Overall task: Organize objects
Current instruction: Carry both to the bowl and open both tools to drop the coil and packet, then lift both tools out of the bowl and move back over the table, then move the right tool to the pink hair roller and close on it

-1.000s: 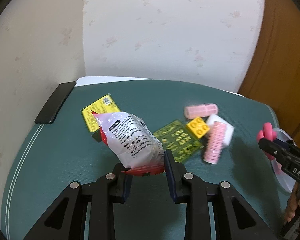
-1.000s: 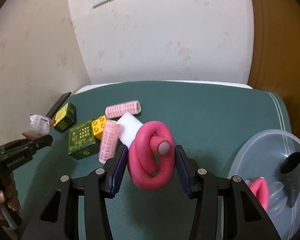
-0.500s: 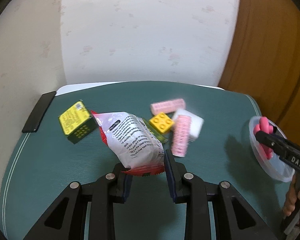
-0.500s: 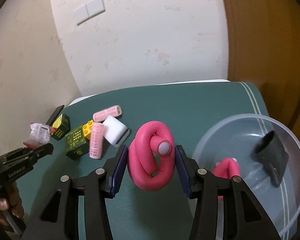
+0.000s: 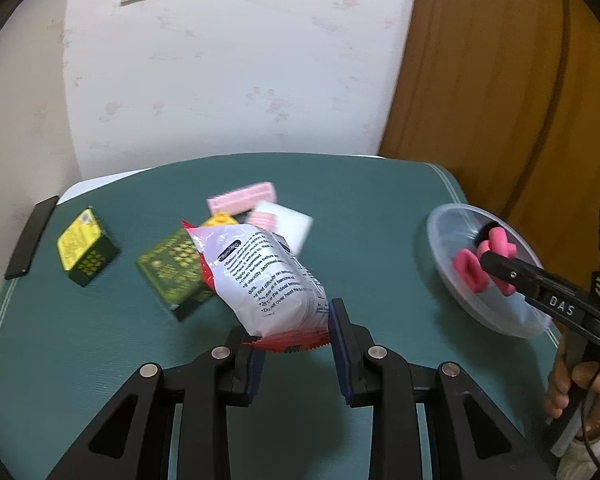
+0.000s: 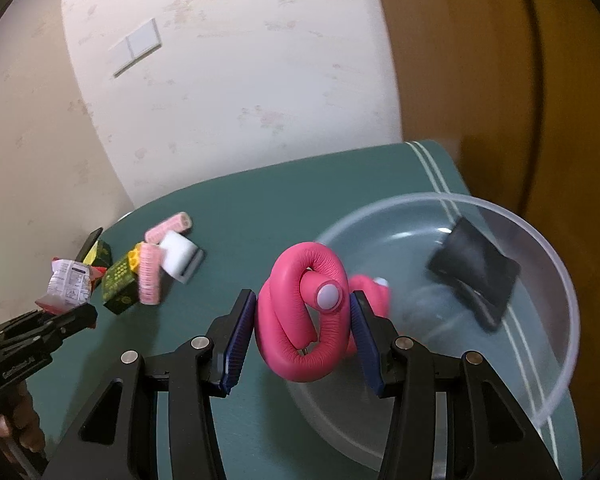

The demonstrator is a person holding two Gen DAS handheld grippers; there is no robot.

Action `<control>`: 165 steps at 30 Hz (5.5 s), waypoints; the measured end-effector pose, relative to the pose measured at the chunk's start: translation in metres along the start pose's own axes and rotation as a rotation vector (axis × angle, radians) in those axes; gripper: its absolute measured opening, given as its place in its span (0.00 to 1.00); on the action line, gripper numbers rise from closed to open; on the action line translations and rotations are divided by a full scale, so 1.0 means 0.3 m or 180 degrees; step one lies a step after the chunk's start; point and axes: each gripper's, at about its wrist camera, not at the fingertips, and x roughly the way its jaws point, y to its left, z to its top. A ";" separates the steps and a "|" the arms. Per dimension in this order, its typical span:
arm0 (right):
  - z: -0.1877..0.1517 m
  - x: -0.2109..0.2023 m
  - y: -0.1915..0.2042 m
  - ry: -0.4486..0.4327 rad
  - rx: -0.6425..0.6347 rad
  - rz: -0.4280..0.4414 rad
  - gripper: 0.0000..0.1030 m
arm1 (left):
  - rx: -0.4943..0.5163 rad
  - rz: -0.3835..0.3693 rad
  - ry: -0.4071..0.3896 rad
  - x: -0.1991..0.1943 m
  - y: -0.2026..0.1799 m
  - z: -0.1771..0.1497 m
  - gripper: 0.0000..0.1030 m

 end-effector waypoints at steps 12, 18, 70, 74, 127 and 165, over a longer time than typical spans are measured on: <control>-0.007 -0.103 -0.200 -0.0145 0.0293 -0.0281 0.48 | 0.0314 -0.0287 0.0114 0.020 -0.200 -0.007 0.30; -0.016 -0.136 -0.302 -0.0141 0.0370 -0.0428 0.48 | 0.0475 -0.0492 0.0177 0.043 -0.311 0.005 0.30; -0.029 -0.164 -0.374 -0.0198 0.0533 -0.0306 0.48 | 0.0782 -0.0819 0.0365 0.178 -0.603 0.012 0.68; -0.035 -0.157 -0.381 -0.0179 0.0571 -0.0302 0.49 | 0.0737 -0.0743 0.0294 0.169 -0.594 0.016 0.82; -0.053 -0.152 -0.273 -0.0364 0.0224 -0.0229 0.60 | 0.0512 -0.0344 0.0042 0.075 -0.402 -0.008 0.99; -0.025 -0.057 0.118 -0.0055 -0.0526 0.0268 0.60 | 0.0064 0.0050 -0.0028 0.003 0.002 -0.031 0.99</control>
